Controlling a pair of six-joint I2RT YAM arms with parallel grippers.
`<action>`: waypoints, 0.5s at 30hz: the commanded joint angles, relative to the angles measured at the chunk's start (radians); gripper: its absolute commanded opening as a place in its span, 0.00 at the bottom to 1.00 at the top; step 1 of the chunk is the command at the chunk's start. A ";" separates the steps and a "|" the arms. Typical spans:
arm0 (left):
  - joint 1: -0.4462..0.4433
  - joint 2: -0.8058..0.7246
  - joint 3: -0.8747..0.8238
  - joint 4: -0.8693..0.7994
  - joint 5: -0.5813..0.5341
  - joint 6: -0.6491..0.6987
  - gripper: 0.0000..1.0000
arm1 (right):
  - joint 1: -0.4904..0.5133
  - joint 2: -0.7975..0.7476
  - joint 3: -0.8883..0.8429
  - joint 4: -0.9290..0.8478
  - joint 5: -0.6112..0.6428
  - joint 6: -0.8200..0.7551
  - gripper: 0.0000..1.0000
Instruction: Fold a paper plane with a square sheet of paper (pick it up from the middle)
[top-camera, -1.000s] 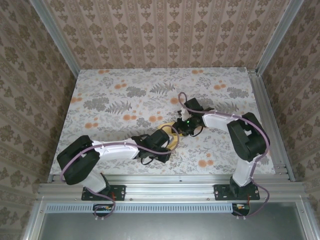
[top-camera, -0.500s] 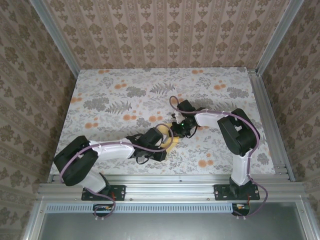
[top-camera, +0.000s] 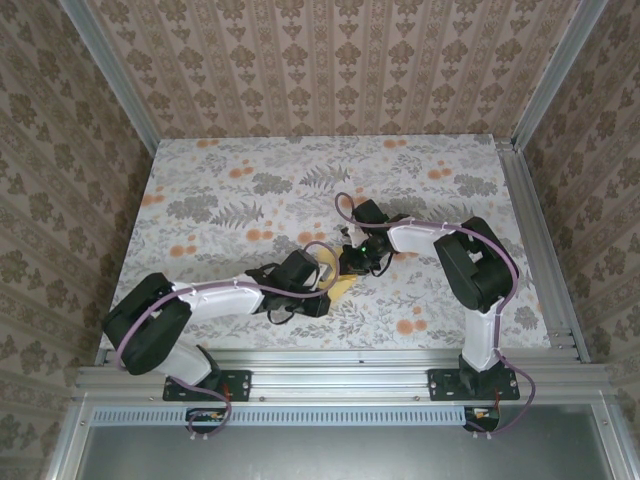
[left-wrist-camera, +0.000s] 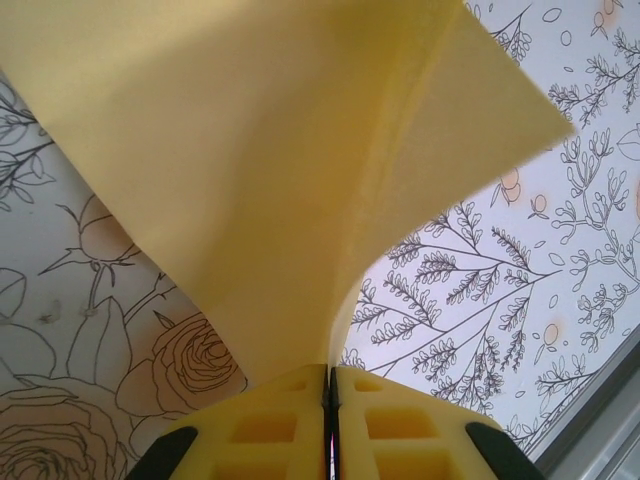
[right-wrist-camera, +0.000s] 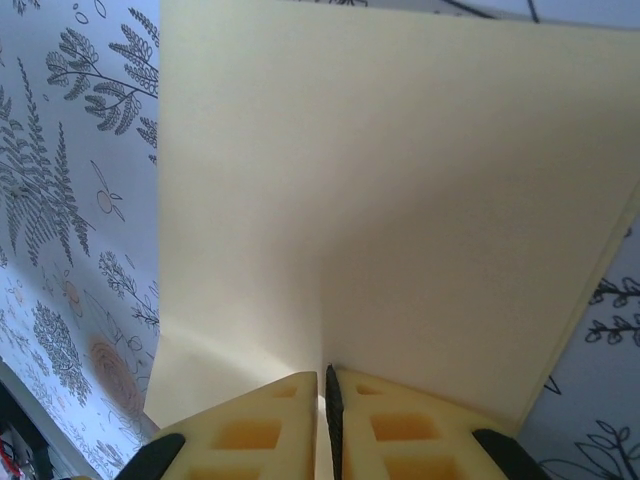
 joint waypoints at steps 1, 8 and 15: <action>0.015 0.005 -0.006 0.008 0.016 -0.007 0.11 | 0.011 0.036 0.001 -0.064 0.035 -0.030 0.15; 0.025 0.024 -0.002 0.003 0.022 -0.004 0.14 | 0.013 0.038 0.002 -0.070 0.035 -0.041 0.15; 0.040 0.032 -0.007 0.007 0.022 -0.006 0.14 | 0.013 0.042 0.010 -0.072 0.024 -0.043 0.15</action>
